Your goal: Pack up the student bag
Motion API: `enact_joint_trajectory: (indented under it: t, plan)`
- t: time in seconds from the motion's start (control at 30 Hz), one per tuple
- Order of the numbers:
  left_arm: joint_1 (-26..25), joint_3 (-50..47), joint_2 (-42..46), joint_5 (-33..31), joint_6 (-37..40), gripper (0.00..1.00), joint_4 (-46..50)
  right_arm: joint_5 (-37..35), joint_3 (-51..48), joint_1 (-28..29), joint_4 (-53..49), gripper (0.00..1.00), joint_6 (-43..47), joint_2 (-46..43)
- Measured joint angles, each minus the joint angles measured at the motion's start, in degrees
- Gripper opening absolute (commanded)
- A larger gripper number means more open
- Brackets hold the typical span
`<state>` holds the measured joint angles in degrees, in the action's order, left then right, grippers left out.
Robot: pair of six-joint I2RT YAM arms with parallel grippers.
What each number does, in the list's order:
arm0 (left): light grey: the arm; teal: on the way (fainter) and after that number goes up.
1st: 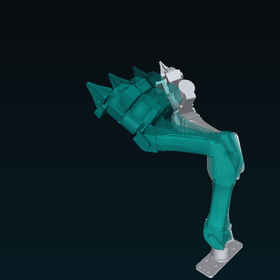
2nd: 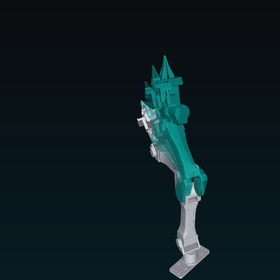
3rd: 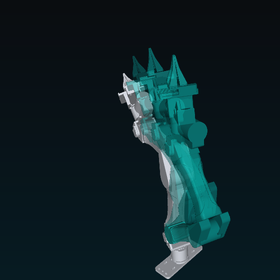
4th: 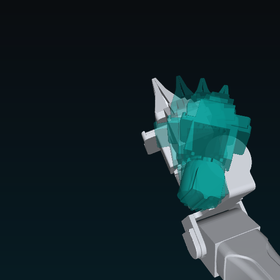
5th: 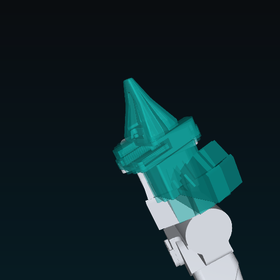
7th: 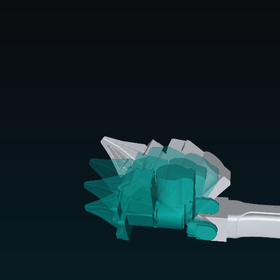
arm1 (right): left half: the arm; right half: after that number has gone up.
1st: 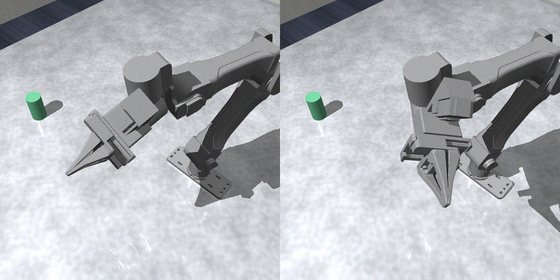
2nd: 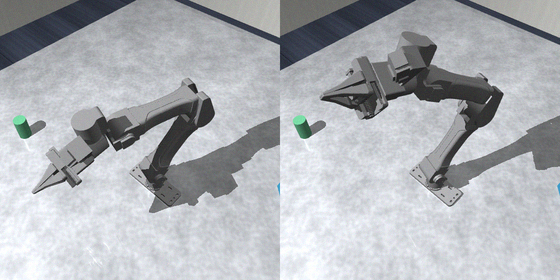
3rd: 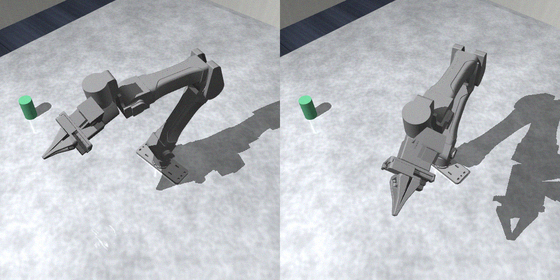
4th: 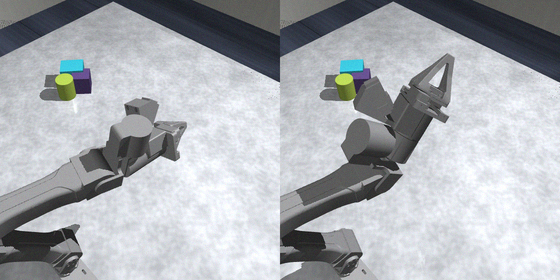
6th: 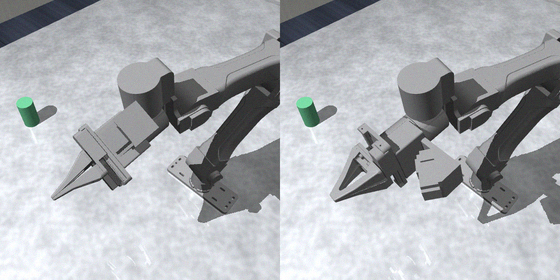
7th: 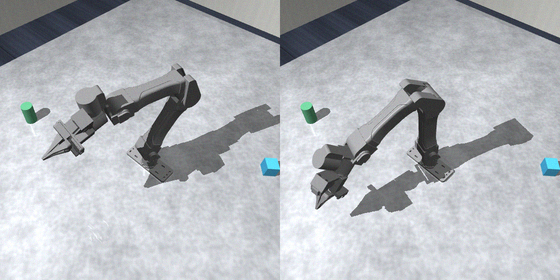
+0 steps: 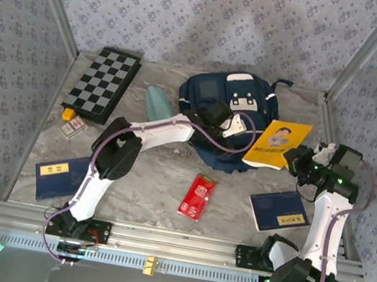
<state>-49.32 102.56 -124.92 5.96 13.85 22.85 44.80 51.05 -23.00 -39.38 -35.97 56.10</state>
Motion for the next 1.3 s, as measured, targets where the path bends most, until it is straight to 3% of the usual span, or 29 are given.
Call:
enact_joint_trajectory:
  t: [0.13, 0.23, 0.6, 1.0, 1.3]
  plan:
    - [-0.2, 8.31, -6.78, -0.09, 1.29, 0.8, 4.0, 0.44, -0.02, -0.02, 0.63, 0.0, 0.0, 0.07]
    - [0.15, 13.11, -10.6, -0.24, 1.42, 0.71, 6.32, 0.68, -0.02, 0.0, 0.68, 0.0, 0.0, 0.09]
    - [0.83, 15.65, -12.13, 1.42, 0.31, 0.01, 8.94, 1.05, -0.48, 0.0, 1.42, 0.0, 0.0, 0.09]
    - [0.94, 2.78, 2.38, -4.42, -3.32, 0.0, 7.1, -2.14, 1.81, 0.0, -4.94, 0.0, 1.33, -2.32]
    - [1.62, 6.8, 6.19, -13.49, -8.96, 0.0, 7.06, -4.17, 3.41, 1.03, -10.75, 0.0, 1.57, -7.3]
